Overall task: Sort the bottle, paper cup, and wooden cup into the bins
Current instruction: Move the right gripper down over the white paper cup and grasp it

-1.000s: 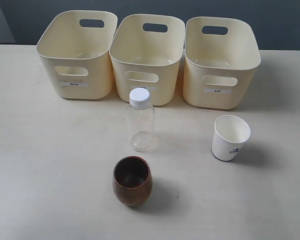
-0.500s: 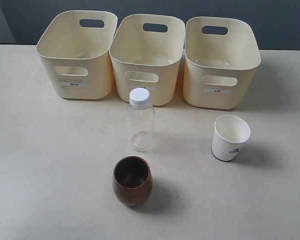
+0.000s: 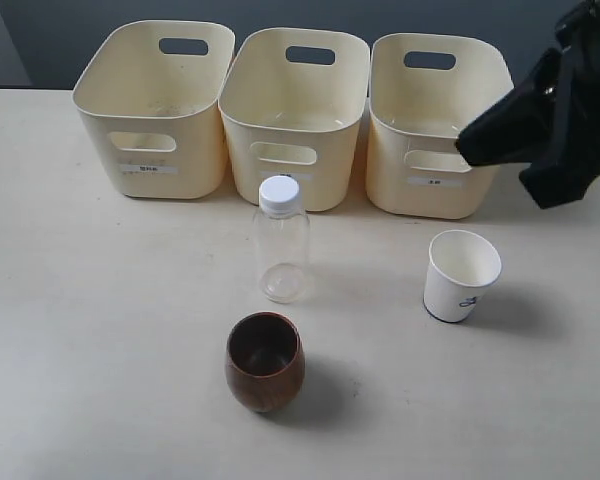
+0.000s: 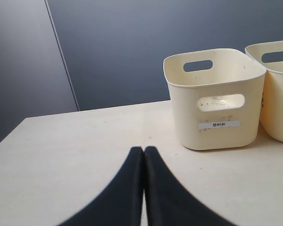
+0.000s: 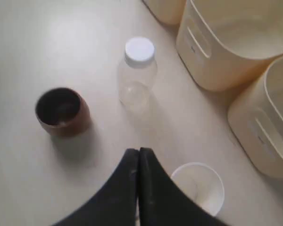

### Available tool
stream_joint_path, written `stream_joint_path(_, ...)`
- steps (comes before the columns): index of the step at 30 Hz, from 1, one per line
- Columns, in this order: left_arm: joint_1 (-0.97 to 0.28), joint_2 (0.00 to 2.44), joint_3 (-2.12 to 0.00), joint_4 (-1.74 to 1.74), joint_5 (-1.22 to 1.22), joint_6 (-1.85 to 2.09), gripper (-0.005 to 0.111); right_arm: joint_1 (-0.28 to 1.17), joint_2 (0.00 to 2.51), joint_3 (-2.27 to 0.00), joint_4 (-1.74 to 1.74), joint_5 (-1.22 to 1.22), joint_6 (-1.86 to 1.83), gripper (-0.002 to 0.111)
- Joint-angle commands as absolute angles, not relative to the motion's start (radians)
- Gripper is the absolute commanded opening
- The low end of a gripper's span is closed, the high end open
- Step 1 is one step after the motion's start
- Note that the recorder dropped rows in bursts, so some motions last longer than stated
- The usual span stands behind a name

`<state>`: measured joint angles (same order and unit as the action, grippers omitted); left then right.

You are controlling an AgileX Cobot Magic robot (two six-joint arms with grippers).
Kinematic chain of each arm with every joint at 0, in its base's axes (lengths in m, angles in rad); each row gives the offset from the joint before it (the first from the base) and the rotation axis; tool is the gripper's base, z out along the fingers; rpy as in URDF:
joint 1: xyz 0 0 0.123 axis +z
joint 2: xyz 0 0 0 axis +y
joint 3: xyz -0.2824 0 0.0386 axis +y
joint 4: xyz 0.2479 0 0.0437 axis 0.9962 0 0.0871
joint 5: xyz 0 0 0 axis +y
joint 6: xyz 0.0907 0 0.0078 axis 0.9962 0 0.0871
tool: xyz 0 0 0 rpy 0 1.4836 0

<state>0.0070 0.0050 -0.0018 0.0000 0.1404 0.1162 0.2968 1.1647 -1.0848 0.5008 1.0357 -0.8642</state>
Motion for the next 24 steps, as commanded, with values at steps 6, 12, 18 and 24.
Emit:
stream_joint_path(6,0.007,0.0,0.0,0.0,0.135,0.115,0.0,0.362,1.32,-1.089,0.297,1.129,-0.748,-0.001)
stream_joint_path(12,0.007,0.0,0.0,0.0,0.135,0.115,0.0,0.379,1.408,-1.089,0.296,1.127,-0.737,-0.001)
stream_joint_path(18,0.007,0.0,0.0,0.0,0.135,0.115,0.0,0.379,1.481,-1.089,0.267,1.096,-0.721,-0.001)
stream_joint_path(24,0.007,0.0,0.0,0.0,0.135,0.115,0.0,0.379,1.535,-1.089,0.242,1.082,-0.703,-0.001)
